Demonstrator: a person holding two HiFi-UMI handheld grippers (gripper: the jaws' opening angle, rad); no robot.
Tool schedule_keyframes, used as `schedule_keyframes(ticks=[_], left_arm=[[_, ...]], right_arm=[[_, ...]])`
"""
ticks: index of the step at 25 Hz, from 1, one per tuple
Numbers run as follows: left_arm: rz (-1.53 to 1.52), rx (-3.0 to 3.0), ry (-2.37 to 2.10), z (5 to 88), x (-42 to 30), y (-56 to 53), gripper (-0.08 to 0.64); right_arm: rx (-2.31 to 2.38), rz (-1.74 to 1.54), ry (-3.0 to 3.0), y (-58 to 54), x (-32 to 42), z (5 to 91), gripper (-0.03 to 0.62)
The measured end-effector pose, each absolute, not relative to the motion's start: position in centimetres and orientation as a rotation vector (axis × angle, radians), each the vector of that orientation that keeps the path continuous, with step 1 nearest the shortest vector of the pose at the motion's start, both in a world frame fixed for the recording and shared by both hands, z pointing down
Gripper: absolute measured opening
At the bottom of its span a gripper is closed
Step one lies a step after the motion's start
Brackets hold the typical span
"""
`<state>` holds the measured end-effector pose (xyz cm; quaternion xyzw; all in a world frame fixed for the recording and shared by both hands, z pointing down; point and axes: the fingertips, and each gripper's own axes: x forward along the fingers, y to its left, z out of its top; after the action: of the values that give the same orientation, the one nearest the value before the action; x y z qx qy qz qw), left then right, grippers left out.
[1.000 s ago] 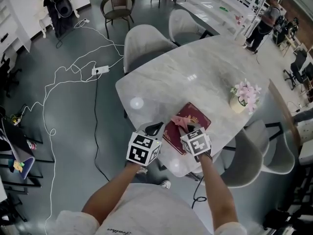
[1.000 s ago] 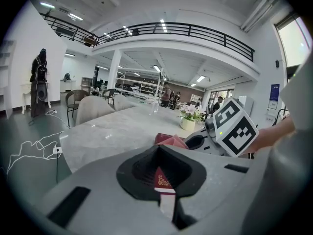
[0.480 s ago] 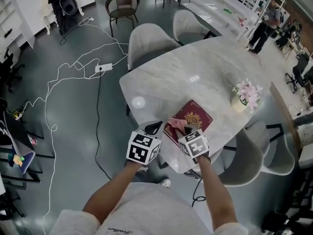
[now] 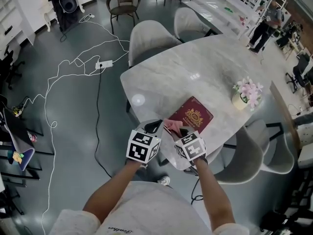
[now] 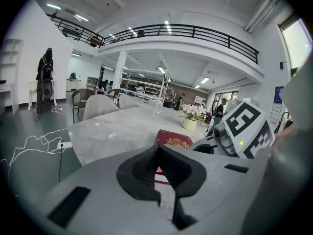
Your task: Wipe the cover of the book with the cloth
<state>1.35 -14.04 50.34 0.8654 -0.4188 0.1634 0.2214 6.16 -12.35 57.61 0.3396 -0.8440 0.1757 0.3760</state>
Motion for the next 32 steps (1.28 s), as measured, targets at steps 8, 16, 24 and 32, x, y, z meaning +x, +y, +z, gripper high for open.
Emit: schedule_keyframes(ticks=[8,16,24,32], left_arm=[[0.459,2.39,-1.153,50.7,1.2,-14.6,0.008],[0.459,2.414,-1.102,50.7,2.2,-16.0,0.008],[0.456,2.428,-1.062,50.9,2.6,-18.1,0.008],[0.447,2.432,-1.035,51.3,2.1,-20.8,0.008]], right_arm=[[0.87,0.465,-2.197,-11.8,5.6,56.8,0.018],[0.969,0.431,-2.213,-14.4,7.8,53.6,0.018],[1.012,0.342,-2.171,-18.5,10.2,51.3,0.018],[1.007,0.267,-2.093,-23.5,11.4,50.7,0.018]])
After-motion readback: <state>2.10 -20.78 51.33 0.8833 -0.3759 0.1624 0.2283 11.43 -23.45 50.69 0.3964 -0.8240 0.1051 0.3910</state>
